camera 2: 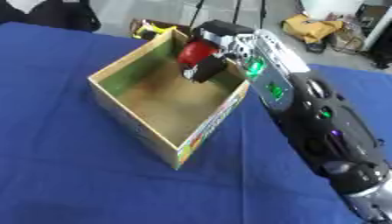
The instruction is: Pick up objects on the table and place them in the box.
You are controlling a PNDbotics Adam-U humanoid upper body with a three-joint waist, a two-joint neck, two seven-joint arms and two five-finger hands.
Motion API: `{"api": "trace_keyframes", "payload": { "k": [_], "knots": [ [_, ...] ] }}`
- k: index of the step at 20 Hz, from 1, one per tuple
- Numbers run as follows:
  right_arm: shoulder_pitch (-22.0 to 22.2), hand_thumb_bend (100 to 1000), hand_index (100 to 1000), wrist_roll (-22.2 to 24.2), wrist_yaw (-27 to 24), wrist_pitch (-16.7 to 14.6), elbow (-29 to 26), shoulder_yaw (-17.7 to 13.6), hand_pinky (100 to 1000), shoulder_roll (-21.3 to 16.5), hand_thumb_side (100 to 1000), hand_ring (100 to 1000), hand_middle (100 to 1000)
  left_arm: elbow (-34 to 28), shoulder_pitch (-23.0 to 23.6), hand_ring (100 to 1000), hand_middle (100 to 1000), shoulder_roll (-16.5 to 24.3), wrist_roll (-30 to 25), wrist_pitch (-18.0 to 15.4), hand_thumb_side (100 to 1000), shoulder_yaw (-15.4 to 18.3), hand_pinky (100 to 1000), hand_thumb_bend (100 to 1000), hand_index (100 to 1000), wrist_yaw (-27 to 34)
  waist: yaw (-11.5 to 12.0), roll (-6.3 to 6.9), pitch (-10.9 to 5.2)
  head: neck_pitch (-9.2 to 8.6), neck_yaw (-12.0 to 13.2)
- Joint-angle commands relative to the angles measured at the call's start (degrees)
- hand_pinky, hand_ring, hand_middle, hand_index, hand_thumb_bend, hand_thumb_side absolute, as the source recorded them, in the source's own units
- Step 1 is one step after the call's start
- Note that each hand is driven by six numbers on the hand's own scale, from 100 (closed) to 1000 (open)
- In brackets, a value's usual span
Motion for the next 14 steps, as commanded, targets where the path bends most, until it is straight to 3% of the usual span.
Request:
{"api": "trace_keyframes", "payload": {
  "k": [1, 5, 6, 7, 13, 14],
  "knots": [
    [-1.8, 100, 824, 1.1, 0.5, -0.6, 1.2, -1.0, 507, -0.6, 354, 495, 853, -1.1, -0.8, 413, 437, 0.9, -0.5, -0.1, 1000, -0.4, 320, 100, 766, 0.0, 0.4, 0.32, -0.92, -0.78, -0.3],
    [-1.6, 100, 825, 0.6, 0.5, -0.9, 2.8, -1.0, 505, -0.2, 355, 498, 857, -1.1, -1.3, 412, 437, 0.8, -0.8, -0.1, 1000, -0.6, 319, 100, 766, 0.0, 1.4, -0.06, -0.21, -1.32, -0.7],
    [-1.5, 100, 829, 0.7, 0.3, -1.2, 3.1, -0.9, 505, -0.2, 261, 501, 858, -1.1, -1.4, 412, 437, 0.8, -0.9, -0.1, 1000, -0.7, 319, 100, 766, 0.0, 1.7, -0.17, -0.03, -1.51, -0.8],
    [-1.4, 100, 832, 1.1, 0.1, -1.5, 3.4, -0.7, 506, -0.1, 357, 503, 866, -1.1, -1.6, 412, 437, 0.8, -1.0, -0.2, 1000, -0.7, 319, 100, 766, 0.0, 2.0, -0.30, 0.17, -1.69, -1.0],
    [-0.7, 100, 832, 2.9, -1.6, -2.0, 4.5, -0.3, 516, -0.3, 364, 515, 867, -1.1, -2.0, 411, 436, 0.6, -1.3, -0.2, 1000, -0.8, 318, 100, 766, 0.1, 3.0, -0.64, 0.85, -2.07, -1.3],
    [-0.6, 100, 834, 2.9, -1.8, -1.9, 4.6, -0.3, 521, -0.3, 315, 518, 868, -1.1, -2.0, 411, 436, 0.6, -1.3, -0.2, 1000, -0.8, 318, 100, 766, 0.1, 3.0, -0.67, 0.88, -2.04, -1.3]
  ]
}}
